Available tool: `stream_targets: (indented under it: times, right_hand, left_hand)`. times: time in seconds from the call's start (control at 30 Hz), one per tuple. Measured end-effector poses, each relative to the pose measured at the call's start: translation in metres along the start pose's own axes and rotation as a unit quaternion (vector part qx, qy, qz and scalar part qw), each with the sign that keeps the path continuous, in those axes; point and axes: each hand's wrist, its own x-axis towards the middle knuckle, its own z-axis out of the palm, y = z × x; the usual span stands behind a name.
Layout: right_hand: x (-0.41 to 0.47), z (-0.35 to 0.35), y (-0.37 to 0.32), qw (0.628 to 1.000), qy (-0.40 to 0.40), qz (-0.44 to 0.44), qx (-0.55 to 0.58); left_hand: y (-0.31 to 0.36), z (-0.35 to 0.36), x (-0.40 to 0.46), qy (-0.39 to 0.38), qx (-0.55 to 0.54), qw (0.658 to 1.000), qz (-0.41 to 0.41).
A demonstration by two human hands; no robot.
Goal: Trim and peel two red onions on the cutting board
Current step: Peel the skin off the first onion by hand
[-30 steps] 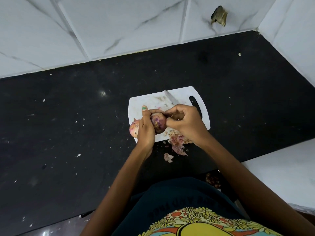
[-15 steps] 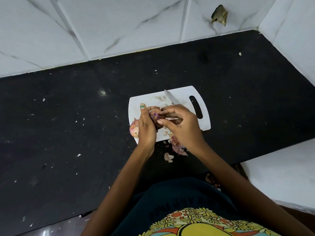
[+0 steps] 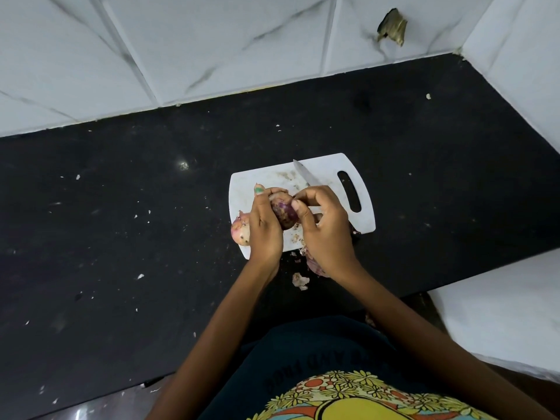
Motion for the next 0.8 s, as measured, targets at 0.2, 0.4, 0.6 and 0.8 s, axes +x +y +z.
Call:
stream_targets:
  times: [0.2,0.4,0.6,0.8]
  right_hand:
    - [0.006,-0.009,0.021,0.986,-0.037,0.156,-0.050]
    - [0.002,-0.016,0.031,0.966,-0.131,0.109,-0.194]
    - [0.019,-0.030,0.000,0.970,-0.186,0.157,-0.002]
    - [0.022,-0.024,-0.016,0.977,-0.154,0.142,0.024]
  left_hand:
    - [0.001,-0.002,0.004,-0.023,-0.078,0.995,-0.058]
    - [-0.002,-0.001,0.006,0.002,-0.105,0.992,-0.063]
    - [-0.005,-0.004,0.009,0.033,-0.092,0.991,-0.096]
    - [-0.004,-0.004,0.009,0.008,-0.075,0.996,-0.050]
